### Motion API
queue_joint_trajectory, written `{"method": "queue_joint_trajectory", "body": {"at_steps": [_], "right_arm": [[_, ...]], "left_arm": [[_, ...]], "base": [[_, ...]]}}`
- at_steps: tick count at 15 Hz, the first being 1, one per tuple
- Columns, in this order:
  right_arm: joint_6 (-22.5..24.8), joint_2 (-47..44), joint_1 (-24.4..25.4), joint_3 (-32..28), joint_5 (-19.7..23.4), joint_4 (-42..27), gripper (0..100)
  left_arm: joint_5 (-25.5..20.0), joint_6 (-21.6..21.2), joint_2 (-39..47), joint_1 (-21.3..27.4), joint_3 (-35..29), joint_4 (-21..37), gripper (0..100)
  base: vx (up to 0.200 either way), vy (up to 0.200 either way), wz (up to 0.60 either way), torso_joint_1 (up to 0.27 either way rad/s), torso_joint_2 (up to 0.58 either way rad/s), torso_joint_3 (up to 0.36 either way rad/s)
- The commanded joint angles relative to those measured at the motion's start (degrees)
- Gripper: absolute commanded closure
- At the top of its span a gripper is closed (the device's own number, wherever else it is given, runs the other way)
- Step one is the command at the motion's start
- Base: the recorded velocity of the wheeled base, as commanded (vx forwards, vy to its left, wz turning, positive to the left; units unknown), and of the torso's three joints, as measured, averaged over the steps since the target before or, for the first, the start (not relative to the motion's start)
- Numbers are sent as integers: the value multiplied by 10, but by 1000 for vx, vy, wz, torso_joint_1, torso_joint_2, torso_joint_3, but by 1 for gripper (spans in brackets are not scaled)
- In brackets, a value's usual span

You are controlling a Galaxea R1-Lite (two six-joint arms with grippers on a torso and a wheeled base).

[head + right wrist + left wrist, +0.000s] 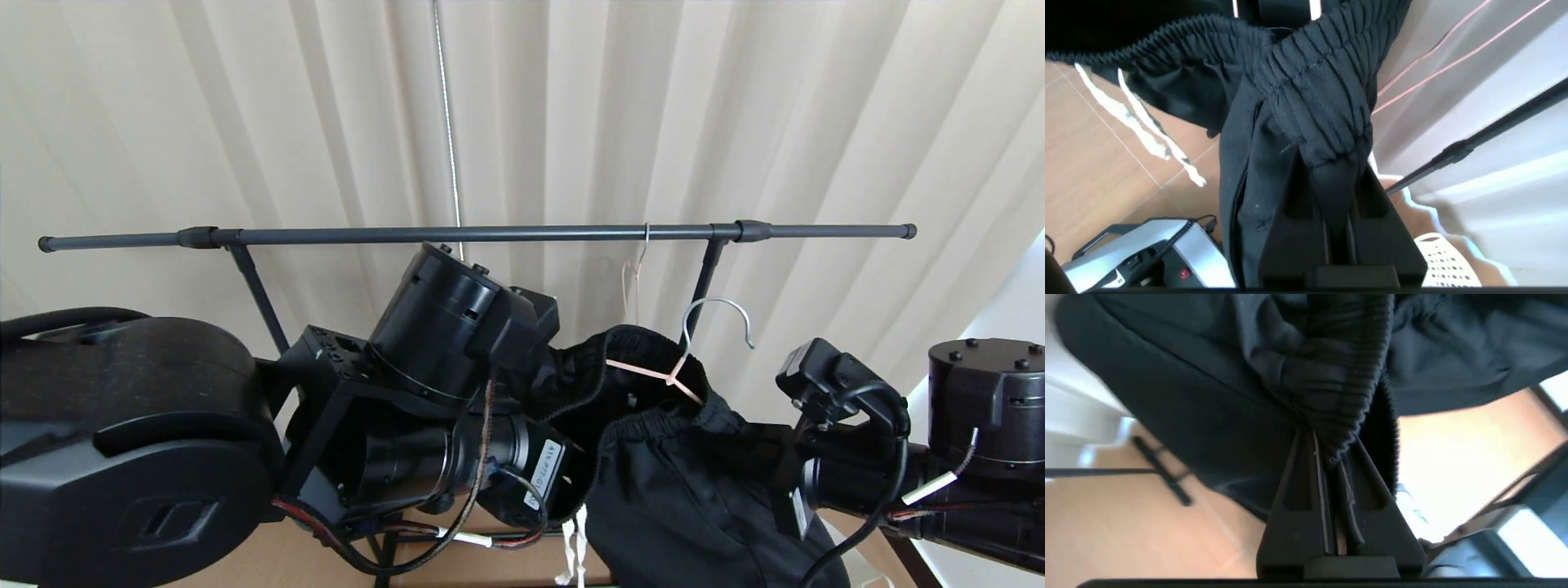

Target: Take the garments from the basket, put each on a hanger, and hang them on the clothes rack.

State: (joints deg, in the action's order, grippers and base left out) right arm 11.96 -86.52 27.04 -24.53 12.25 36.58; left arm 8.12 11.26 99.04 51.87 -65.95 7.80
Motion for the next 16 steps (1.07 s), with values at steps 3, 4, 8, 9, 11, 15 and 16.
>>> {"method": "queue_joint_trajectory", "body": {"at_steps": [3,4,8,9,11,15,16], "right_arm": [[5,-1,24,32,0,30,100],[6,-2,27,33,-1,30,100],[7,-23,28,37,-2,31,100],[7,-24,28,37,-1,35,100],[7,-31,28,40,-1,49,100],[6,-38,28,44,-1,77,100],[5,-37,26,42,-1,84,100]], "left_arm": [[-7,91,34,9,-57,1,100],[-14,99,34,9,-63,1,100],[-27,123,16,9,-90,2,100],[-27,124,12,9,-90,2,100],[-27,131,7,9,-94,1,100],[-30,129,4,8,-74,1,100],[-29,128,4,9,-66,1,100]], "base": [[0,0,0,0,0,0],[0,0,0,0,0,0],[0,0,0,0,0,0],[0,0,0,0,0,0],[0,0,0,0,0,0],[0,0,0,0,0,0],[0,0,0,0,0,0]]}}
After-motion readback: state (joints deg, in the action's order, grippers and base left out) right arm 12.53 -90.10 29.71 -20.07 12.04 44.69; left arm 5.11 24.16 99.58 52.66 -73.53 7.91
